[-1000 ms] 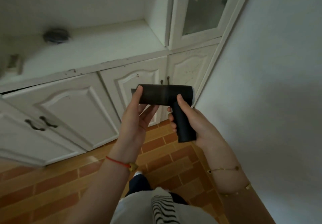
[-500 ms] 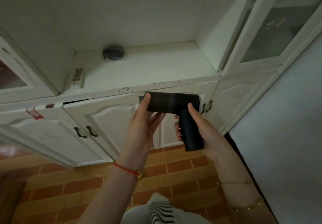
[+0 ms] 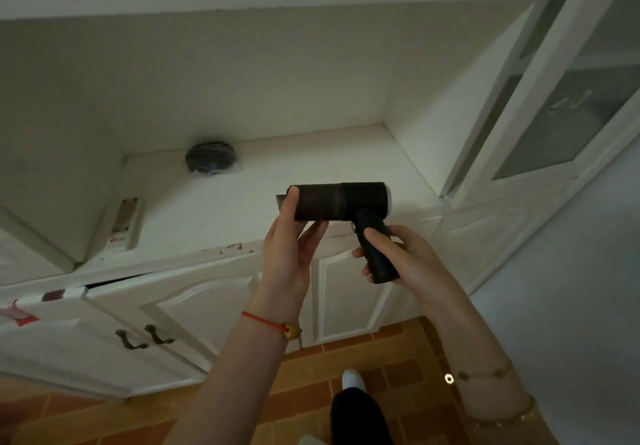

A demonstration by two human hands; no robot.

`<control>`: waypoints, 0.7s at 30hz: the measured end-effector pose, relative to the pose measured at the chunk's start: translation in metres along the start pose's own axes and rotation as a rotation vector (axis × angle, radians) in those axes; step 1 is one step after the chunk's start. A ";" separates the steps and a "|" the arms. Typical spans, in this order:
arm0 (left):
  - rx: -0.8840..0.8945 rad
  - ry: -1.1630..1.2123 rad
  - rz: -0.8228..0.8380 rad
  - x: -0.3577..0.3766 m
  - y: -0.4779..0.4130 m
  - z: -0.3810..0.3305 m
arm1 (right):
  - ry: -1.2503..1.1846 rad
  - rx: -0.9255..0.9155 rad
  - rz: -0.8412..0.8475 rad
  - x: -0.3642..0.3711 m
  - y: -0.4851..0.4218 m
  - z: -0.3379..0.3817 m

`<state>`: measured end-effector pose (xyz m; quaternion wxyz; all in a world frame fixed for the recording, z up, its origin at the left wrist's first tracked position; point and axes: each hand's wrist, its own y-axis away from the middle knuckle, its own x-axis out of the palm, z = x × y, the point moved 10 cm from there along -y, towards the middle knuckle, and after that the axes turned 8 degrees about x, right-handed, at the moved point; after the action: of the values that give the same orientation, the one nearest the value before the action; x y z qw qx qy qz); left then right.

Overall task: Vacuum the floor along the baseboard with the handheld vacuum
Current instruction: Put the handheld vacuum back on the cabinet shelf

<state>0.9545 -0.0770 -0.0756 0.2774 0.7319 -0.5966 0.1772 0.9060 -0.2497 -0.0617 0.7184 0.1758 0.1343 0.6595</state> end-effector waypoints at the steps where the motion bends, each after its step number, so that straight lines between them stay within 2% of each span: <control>1: 0.000 0.007 -0.004 0.008 -0.013 0.003 | 0.004 -0.005 -0.002 -0.005 -0.014 0.007; 10: 0.044 -0.005 -0.030 0.079 -0.120 0.035 | 0.078 -0.013 0.000 -0.061 -0.146 0.057; 15: 0.052 -0.129 -0.057 0.102 -0.173 0.051 | 0.149 -0.022 -0.018 -0.084 -0.204 0.080; 21: 0.036 -0.323 -0.108 0.107 -0.225 0.060 | 0.224 -0.083 -0.120 -0.105 -0.256 0.102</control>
<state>1.1933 -0.1666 -0.1035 0.1739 0.7867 -0.5900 0.0526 1.1704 -0.3793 -0.0835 0.7437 0.0631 0.1964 0.6359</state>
